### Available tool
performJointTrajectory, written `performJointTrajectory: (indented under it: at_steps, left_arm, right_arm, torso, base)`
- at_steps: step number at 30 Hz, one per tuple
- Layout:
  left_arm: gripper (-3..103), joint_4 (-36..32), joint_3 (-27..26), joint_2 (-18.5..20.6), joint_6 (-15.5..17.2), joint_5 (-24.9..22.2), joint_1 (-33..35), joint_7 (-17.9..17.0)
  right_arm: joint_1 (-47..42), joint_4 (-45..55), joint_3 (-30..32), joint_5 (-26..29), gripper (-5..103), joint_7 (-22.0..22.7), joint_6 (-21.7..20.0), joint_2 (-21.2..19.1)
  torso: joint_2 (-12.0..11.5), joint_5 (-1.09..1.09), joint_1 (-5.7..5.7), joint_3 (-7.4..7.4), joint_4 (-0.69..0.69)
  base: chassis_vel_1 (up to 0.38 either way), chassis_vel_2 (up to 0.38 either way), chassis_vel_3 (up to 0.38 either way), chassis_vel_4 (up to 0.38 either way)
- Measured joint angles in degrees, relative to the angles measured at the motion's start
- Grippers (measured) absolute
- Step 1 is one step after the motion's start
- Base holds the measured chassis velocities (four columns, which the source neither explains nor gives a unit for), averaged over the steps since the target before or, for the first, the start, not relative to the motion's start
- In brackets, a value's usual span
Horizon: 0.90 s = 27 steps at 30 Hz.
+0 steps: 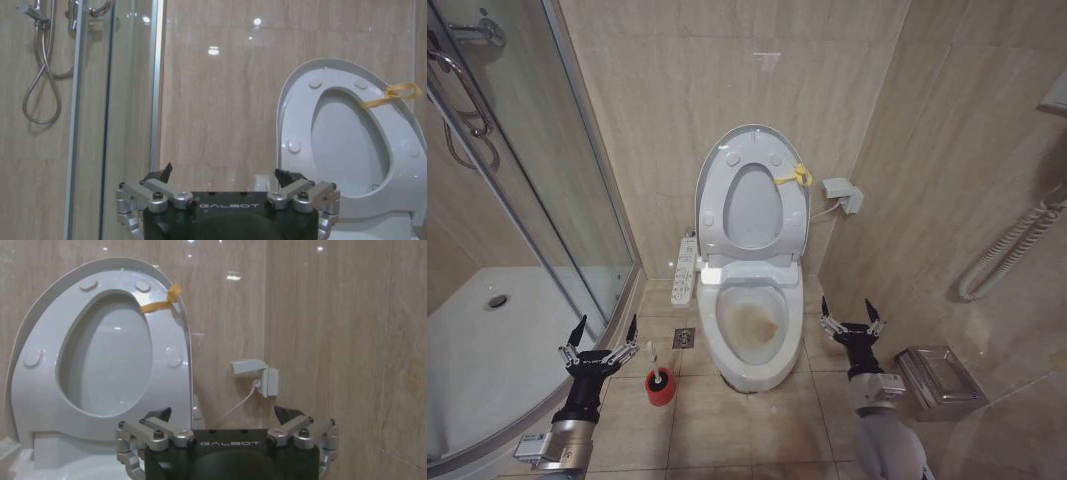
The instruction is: Open the toilet lid, clean the toilet bowl with a toilet brush, close the toilet lid, and flush.
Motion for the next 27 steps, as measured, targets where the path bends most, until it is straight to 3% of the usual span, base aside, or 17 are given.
performJointTrajectory:
  at_steps: [27]
  left_arm:
    - [100, 0.00, 0.00, 0.00, 0.00, 0.00, 0.00, 0.00]
  right_arm:
    - [0.00, 0.00, 0.00, 0.00, 100, 0.00, 0.00, 0.00]
  torso:
    - [0.00, 0.00, 0.00, 0.00, 0.00]
  base:
    - [0.000, 0.000, 0.000, 0.000]
